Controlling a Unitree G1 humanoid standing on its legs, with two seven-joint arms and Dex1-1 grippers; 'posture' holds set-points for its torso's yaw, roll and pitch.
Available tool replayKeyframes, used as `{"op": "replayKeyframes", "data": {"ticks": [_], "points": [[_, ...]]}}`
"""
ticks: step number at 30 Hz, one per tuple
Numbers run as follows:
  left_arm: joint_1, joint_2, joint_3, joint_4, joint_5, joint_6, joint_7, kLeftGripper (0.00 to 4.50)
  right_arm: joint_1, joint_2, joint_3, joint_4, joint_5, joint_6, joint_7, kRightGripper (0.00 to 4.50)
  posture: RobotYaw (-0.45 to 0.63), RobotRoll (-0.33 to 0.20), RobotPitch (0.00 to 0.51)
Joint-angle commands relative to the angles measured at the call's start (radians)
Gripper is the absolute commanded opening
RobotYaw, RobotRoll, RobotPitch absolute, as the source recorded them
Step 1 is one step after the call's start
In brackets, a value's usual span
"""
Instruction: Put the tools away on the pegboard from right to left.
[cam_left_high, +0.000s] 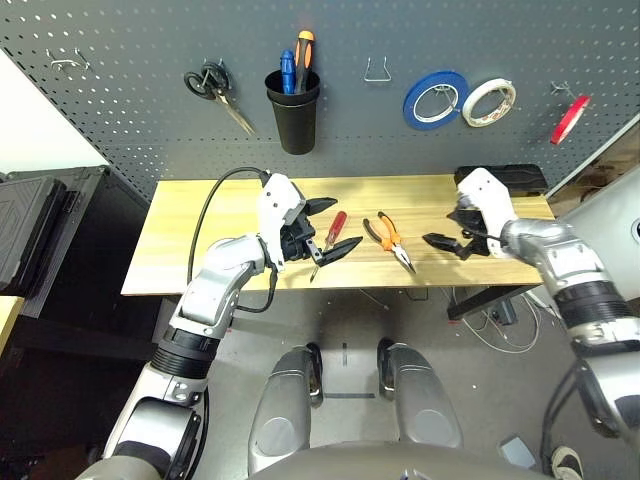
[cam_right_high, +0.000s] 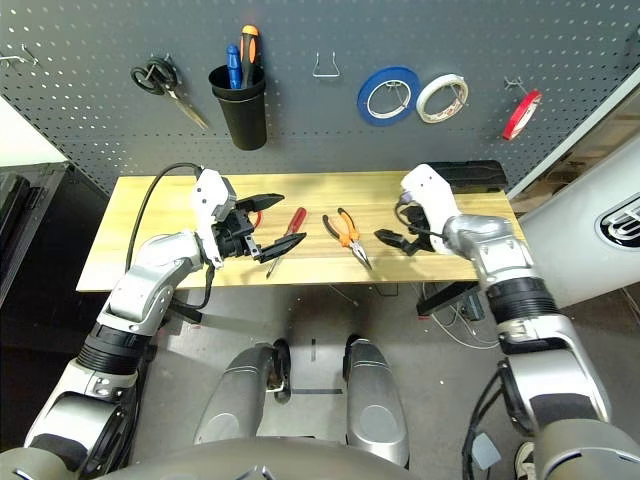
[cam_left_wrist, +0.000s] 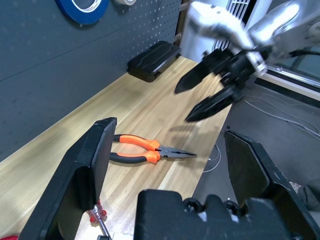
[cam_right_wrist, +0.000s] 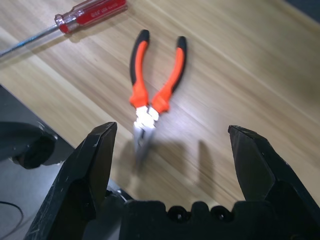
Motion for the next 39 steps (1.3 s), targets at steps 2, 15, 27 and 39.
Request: {"op": "replayKeyframes", "data": {"ticks": [2,15,27,39], "points": [[0.018,0.002,-0.009,-0.014,0.005,-0.009,-0.008,4.5,-0.066,0.073,0.016,0.112,-0.034,0.048,-0.077,4.47,-0.02,0.0,0.185],[0.052,0.029,0.012,-0.086,-0.013,0.018,-0.003,4.5,-0.237,0.227,-0.004,0.4,-0.079,0.068,-0.25,4.47,0.02,0.0,0.242],[0.086,0.045,0.027,-0.15,-0.026,0.059,0.008,4.5,-0.302,0.285,-0.04,0.544,-0.077,0.06,-0.348,4.47,0.05,0.0,0.283],[0.099,0.042,0.029,-0.174,-0.028,0.081,0.029,4.5,-0.323,0.299,-0.044,0.62,-0.091,0.021,-0.404,4.47,0.06,0.0,0.291]]}}
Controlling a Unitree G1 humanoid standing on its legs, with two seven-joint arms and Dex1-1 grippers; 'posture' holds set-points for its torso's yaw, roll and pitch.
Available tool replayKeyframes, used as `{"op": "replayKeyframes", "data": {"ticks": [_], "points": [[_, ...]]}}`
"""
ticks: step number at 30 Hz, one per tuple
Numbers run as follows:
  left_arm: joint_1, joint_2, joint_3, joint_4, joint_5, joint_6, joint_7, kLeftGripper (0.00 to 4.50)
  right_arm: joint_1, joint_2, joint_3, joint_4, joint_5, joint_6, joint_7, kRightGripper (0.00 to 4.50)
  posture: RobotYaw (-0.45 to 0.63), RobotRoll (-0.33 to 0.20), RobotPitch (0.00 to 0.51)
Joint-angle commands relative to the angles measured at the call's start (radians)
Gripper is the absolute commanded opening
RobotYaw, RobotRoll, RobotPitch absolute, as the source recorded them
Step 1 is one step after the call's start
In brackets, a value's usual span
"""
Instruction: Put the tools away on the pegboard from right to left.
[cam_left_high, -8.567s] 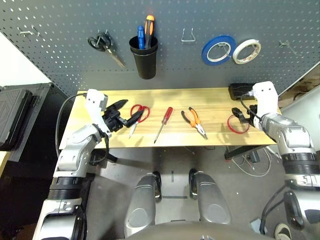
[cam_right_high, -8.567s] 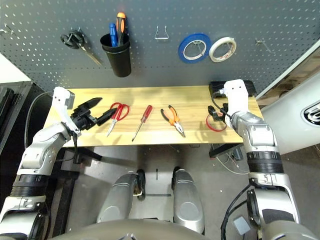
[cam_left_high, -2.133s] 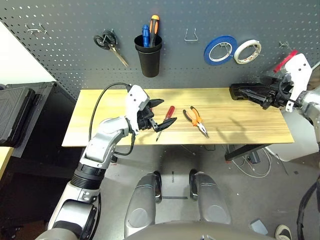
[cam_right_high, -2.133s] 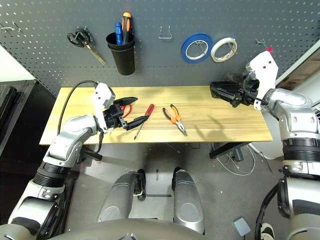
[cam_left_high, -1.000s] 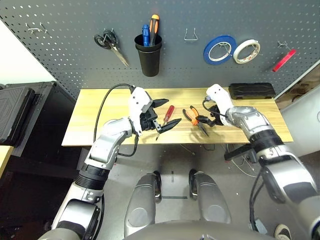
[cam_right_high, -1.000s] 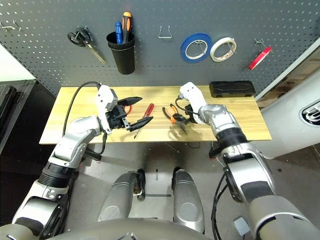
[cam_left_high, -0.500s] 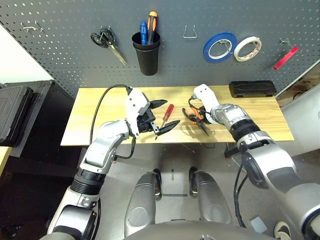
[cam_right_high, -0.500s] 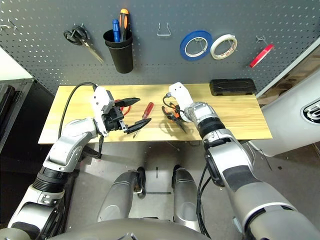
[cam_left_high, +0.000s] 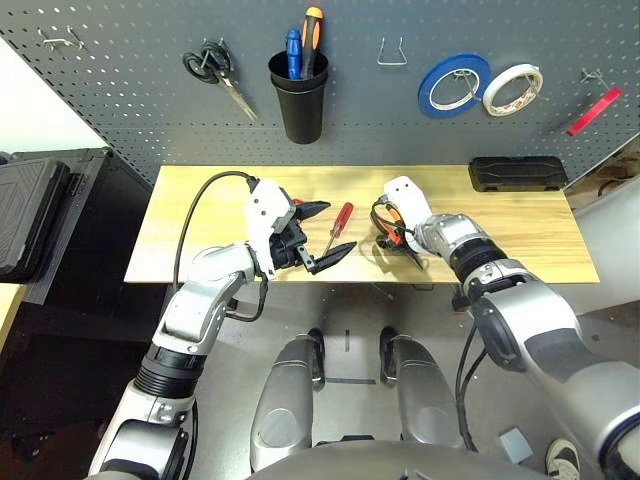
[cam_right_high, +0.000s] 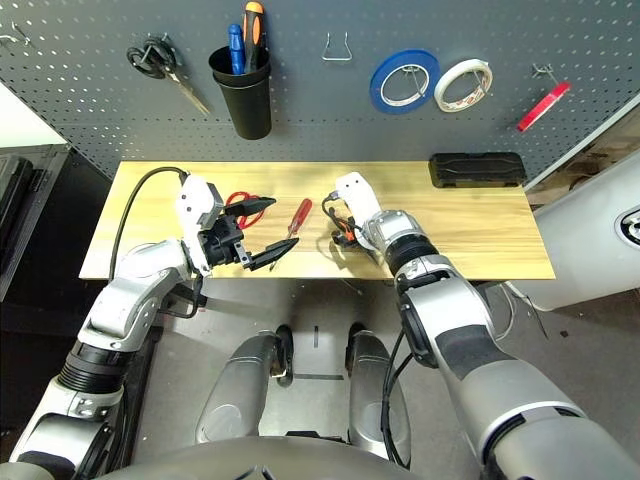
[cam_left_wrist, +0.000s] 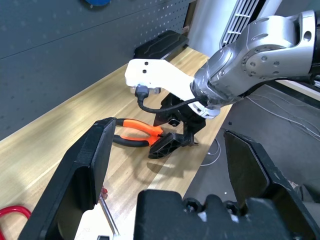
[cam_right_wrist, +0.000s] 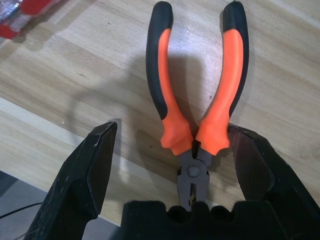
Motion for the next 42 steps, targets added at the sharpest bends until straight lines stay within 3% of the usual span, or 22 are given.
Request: {"op": "replayKeyframes", "data": {"ticks": [1,2,5,10,11,26,33,42], "points": [[0.018,0.0,-0.003,-0.013,-0.005,0.01,0.005,4.5,-0.006,0.001,-0.001,0.038,-0.021,-0.012,-0.015,4.47,0.06,0.0,0.291],[0.018,0.0,-0.003,-0.013,-0.005,0.01,0.006,4.5,-0.006,0.001,-0.003,0.042,-0.021,-0.016,-0.017,4.47,0.06,0.0,0.291],[0.018,0.0,-0.002,-0.015,-0.005,0.01,0.01,4.5,-0.01,0.006,-0.014,0.058,-0.019,-0.028,-0.028,3.92,0.07,0.0,0.3],[0.023,0.007,0.003,-0.026,-0.007,0.017,0.016,4.5,-0.012,0.013,-0.023,0.078,-0.018,-0.025,-0.043,2.14,0.08,0.0,0.296],[0.024,0.008,0.003,-0.028,-0.007,0.018,0.016,4.5,-0.011,0.014,-0.022,0.081,-0.02,-0.027,-0.043,1.99,0.08,0.0,0.296],[-0.017,0.029,0.019,-0.009,-0.006,0.009,0.018,4.5,0.03,-0.026,-0.057,0.012,-0.005,-0.118,0.003,1.99,0.08,0.0,0.258],[-0.043,0.033,0.047,0.006,-0.011,-0.012,0.012,4.5,0.138,-0.062,-0.052,-0.267,0.032,-0.151,0.131,1.99,0.06,0.0,0.23],[-0.067,0.017,0.139,0.024,-0.029,-0.026,0.065,4.5,0.209,-0.074,-0.107,-0.624,0.111,-0.138,0.142,1.99,0.05,0.0,0.181]]}}
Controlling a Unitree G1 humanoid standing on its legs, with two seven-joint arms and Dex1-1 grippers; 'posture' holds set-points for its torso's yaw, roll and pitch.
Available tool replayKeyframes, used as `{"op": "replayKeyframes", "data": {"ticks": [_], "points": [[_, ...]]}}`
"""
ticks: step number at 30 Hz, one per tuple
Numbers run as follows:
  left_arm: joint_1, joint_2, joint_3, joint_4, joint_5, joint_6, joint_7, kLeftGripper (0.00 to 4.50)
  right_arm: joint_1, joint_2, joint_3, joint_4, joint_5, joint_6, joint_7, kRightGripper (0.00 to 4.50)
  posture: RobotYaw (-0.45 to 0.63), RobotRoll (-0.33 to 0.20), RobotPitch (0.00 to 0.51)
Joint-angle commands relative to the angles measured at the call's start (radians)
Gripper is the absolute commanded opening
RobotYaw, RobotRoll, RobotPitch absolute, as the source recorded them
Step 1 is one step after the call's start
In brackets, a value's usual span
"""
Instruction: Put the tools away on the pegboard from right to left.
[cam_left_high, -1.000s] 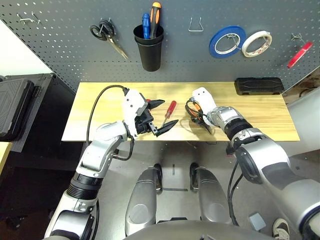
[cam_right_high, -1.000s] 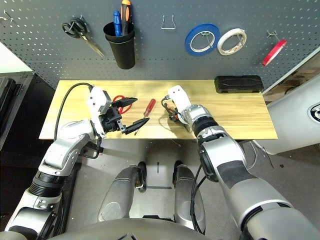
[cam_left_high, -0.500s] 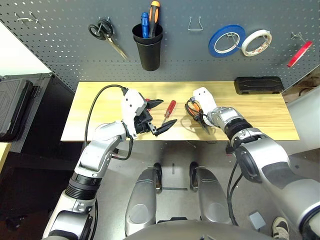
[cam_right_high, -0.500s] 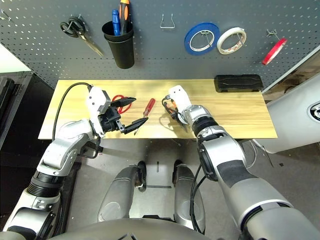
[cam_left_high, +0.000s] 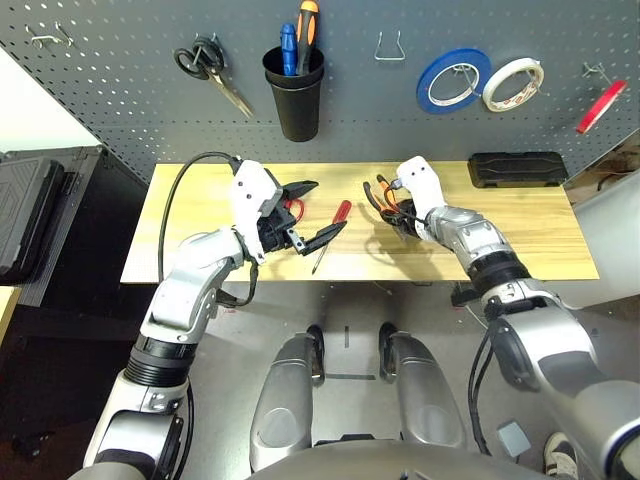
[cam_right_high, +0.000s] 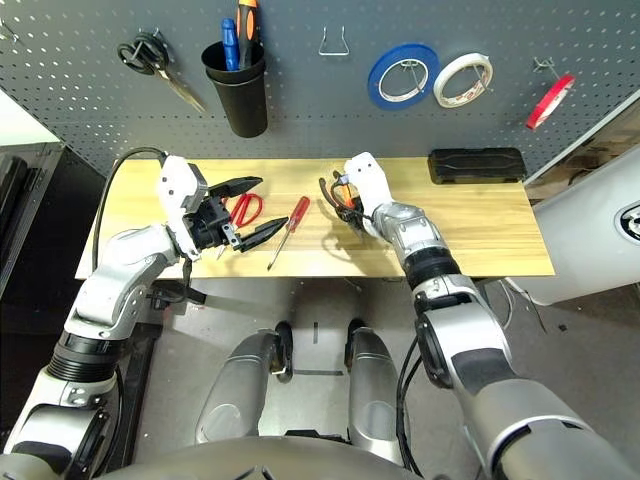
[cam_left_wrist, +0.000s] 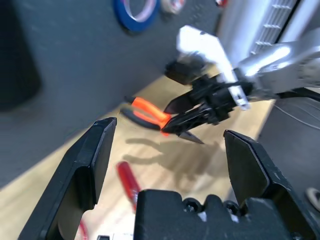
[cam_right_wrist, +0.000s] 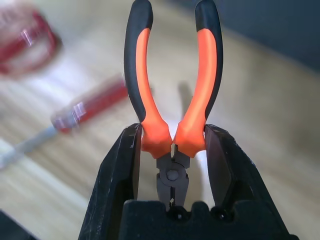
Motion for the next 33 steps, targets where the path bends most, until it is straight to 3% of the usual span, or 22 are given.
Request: {"op": "replayKeyframes", "data": {"ticks": [1,14,33], "points": [[-0.005,-0.006,0.034,0.015,-0.022,-0.004,0.021,4.5,0.014,-0.011,-0.037,-0.099,0.053,0.003,0.015,1.99,0.04,0.0,0.173],[-0.049,0.009,0.109,0.023,-0.052,0.007,0.052,4.5,-0.031,-0.017,-0.105,-0.296,0.205,-0.006,0.059,1.99,0.03,0.0,0.134],[0.003,0.022,0.135,0.008,-0.089,0.024,0.053,4.5,-0.06,-0.017,-0.123,-0.331,0.226,-0.233,0.029,1.99,0.03,0.0,0.144]]}}
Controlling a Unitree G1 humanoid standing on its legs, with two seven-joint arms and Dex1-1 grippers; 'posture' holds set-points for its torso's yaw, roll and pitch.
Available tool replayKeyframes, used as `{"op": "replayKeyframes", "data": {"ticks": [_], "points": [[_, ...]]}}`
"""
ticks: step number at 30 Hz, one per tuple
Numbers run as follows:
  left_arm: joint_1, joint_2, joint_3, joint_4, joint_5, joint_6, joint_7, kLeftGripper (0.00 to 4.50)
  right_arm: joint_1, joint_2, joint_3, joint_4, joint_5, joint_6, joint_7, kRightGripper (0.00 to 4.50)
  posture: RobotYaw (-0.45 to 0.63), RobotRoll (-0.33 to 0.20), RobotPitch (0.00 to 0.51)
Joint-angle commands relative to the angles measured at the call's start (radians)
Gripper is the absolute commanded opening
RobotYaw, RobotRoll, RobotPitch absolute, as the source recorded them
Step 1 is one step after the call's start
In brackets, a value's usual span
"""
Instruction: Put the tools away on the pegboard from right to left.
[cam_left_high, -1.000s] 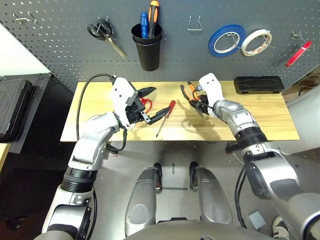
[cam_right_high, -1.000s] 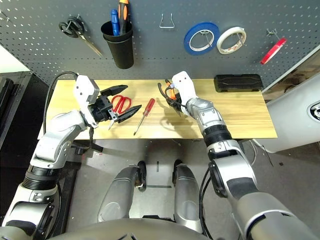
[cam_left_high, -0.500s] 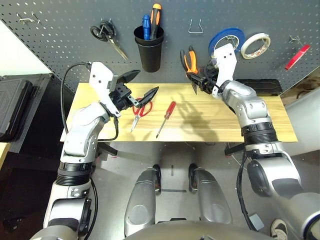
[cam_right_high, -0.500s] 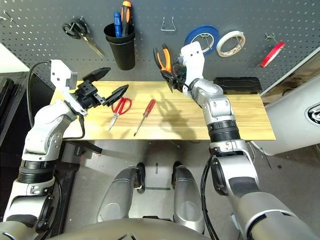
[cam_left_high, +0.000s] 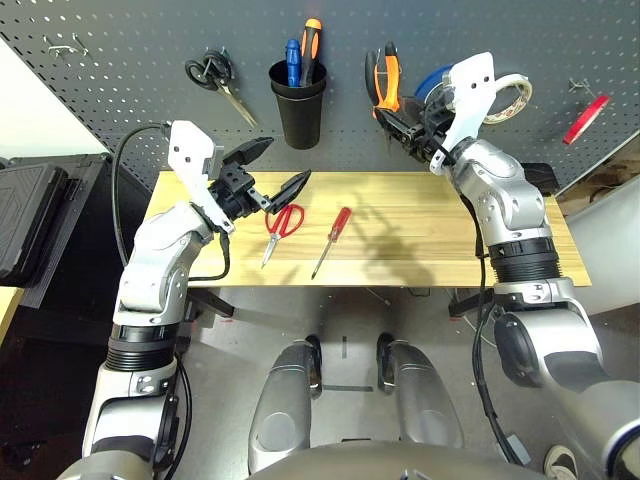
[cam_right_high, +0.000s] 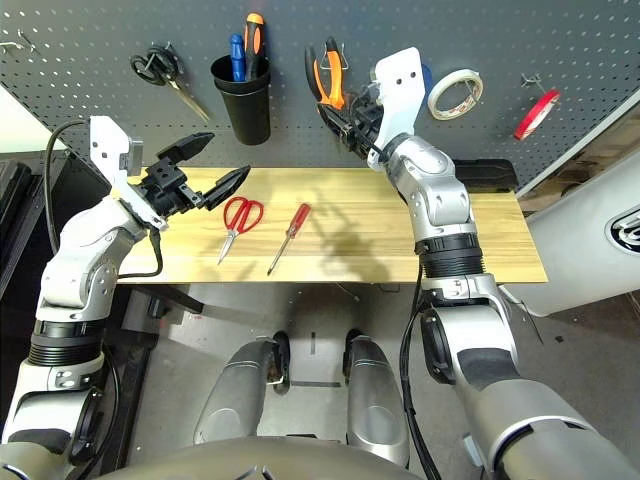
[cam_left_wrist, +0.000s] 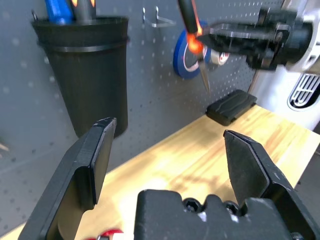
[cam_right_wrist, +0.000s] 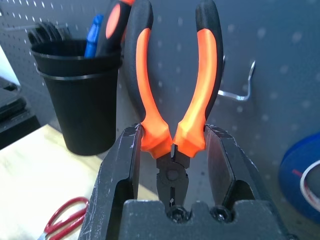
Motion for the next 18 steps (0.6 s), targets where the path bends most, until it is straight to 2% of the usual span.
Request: {"op": "replayKeyframes", "data": {"ticks": [1,10,18], "points": [[0.021,0.005,0.014,-0.01,-0.016,0.004,0.003,4.5,-0.017,-0.006,-0.011,-0.031,0.005,-0.076,0.0,1.99,0.03,0.0,0.144],[0.03,-0.02,0.055,-0.023,-0.053,-0.001,0.037,4.5,-0.073,0.006,-0.033,0.0,-0.005,-0.274,-0.054,1.99,0.03,0.0,0.149],[0.034,-0.017,0.061,-0.03,-0.066,0.002,0.039,4.5,-0.195,0.02,-0.018,0.22,-0.097,-0.477,-0.182,1.99,0.03,0.0,0.149]]}}
